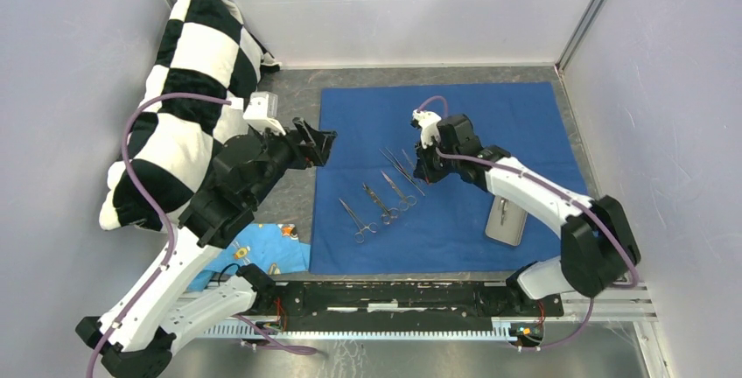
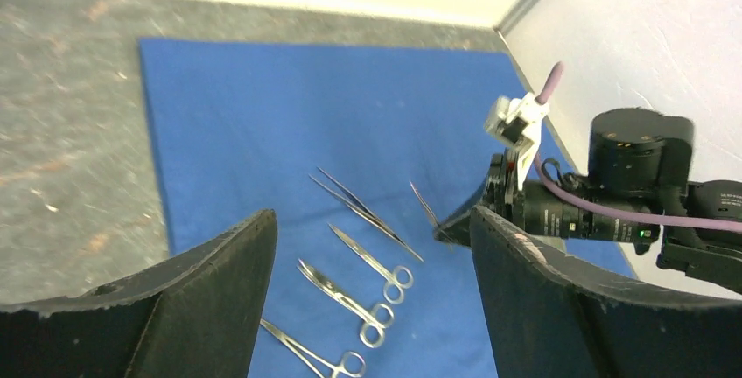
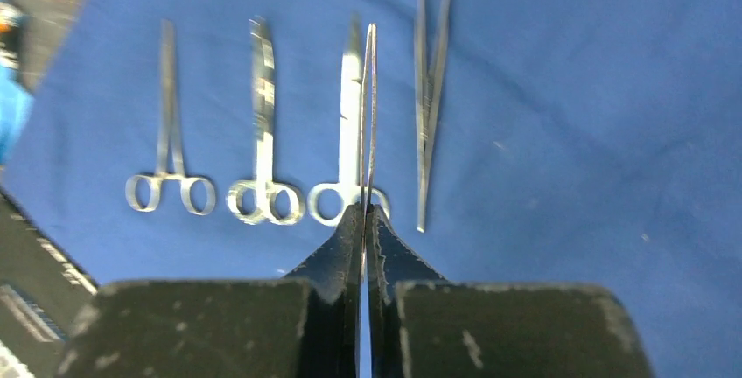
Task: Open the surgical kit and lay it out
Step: Place the medical item in the surgical kit.
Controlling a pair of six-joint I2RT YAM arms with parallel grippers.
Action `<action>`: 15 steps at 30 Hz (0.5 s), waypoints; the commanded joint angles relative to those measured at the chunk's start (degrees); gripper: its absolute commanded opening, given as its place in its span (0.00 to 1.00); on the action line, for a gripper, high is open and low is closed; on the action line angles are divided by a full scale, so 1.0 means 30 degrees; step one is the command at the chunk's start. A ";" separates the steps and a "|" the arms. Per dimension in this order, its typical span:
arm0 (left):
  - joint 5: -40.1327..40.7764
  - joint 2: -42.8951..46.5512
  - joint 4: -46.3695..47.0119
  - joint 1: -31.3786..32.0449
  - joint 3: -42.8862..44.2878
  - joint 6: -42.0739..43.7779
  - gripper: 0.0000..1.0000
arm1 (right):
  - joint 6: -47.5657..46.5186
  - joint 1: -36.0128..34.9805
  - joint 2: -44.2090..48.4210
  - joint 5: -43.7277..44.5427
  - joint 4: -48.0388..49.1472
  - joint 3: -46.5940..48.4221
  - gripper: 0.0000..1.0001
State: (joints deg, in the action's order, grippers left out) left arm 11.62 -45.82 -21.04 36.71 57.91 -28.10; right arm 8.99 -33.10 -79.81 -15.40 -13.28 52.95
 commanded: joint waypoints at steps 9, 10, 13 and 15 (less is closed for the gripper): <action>0.3689 0.0259 0.2557 -0.0019 -0.1753 0.4970 0.88 | -0.3555 0.0352 -0.4471 0.5345 -0.5641 0.3751 0.04; 0.3745 0.0335 0.2691 -0.0019 -0.2157 0.4949 0.88 | -0.3555 0.0341 -0.4683 0.5501 -0.5572 0.3782 0.04; 0.3819 0.0322 0.3186 -0.0018 -0.3094 0.4816 0.88 | -0.3591 0.0366 -0.5219 0.5695 -0.5316 0.3874 0.04; 0.3700 0.0151 0.3404 -0.0019 -0.3479 0.4839 0.88 | -0.3533 0.0356 -0.5499 0.5635 -0.5087 0.3891 0.04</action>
State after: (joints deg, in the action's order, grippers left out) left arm 21.04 -45.54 -15.62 36.71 49.21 -16.32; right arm -0.56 -31.88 -95.11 -1.23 -28.38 61.93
